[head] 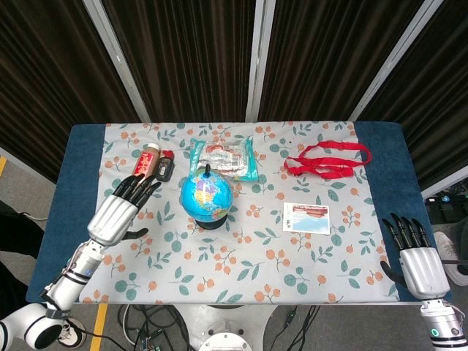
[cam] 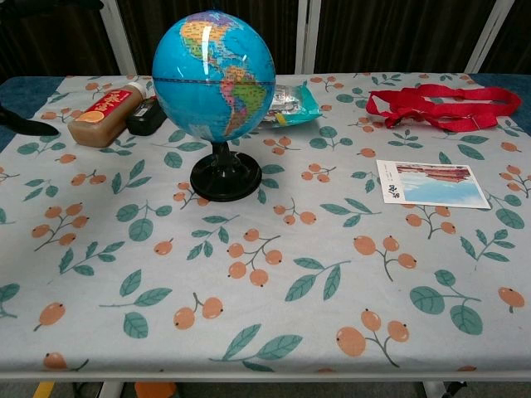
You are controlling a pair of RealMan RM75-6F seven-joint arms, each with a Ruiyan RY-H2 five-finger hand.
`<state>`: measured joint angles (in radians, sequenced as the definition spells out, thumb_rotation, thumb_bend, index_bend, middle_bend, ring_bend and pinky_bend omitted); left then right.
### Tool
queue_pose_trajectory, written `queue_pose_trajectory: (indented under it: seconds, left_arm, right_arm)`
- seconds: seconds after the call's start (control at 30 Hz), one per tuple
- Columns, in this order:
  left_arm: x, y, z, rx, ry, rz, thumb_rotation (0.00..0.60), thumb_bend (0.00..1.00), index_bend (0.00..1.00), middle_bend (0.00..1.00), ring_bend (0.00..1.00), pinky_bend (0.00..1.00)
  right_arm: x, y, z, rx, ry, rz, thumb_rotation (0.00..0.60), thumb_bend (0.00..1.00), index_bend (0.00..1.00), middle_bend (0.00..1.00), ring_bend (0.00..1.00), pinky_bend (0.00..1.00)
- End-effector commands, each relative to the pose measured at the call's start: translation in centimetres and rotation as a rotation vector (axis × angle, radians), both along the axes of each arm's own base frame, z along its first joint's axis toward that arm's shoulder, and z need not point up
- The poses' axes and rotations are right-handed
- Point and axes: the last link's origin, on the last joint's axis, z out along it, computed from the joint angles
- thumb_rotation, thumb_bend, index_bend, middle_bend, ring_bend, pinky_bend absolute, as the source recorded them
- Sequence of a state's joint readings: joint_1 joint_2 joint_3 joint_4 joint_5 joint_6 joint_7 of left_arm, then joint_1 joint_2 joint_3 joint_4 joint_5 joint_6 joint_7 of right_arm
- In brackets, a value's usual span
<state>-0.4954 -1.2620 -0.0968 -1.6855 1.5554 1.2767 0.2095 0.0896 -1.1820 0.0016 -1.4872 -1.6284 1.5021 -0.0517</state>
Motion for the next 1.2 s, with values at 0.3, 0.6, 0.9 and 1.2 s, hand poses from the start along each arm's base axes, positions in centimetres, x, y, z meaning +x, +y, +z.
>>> queue_pose_trajectory:
  seconds: [0.3, 0.6, 0.9, 1.2]
  left_arm:
    - [4.3, -0.3, -2.1, -0.058, 0.015, -0.175, 0.600, 0.01, 0.04, 0.05, 0.00, 0.11]
    - [7.0, 0.7, -3.9, -0.093, 0.016, -0.231, 0.600, 0.01, 0.04, 0.05, 0.00, 0.11]
    - [6.8, 0.5, -4.4, -0.115, 0.023, -0.220, 0.600, 0.01, 0.04, 0.05, 0.00, 0.11]
    - [6.4, 0.5, -4.2, -0.114, 0.022, -0.201, 0.600, 0.01, 0.04, 0.07, 0.00, 0.11]
  right_arm:
    - [-0.1, -0.1, -0.1, -0.001, -0.002, -0.006, 0.600, 0.17, 0.00, 0.00, 0.00, 0.00]
    - [-0.3, -0.1, 0.1, -0.003, -0.013, -0.011, 0.600, 0.17, 0.00, 0.00, 0.00, 0.00]
    - [-0.4, -0.1, 0.1, -0.002, -0.017, -0.015, 0.600, 0.17, 0.00, 0.00, 0.00, 0.00]
    - [-0.4, -0.1, 0.1, 0.001, -0.016, -0.018, 0.600, 0.17, 0.00, 0.00, 0.00, 0.00]
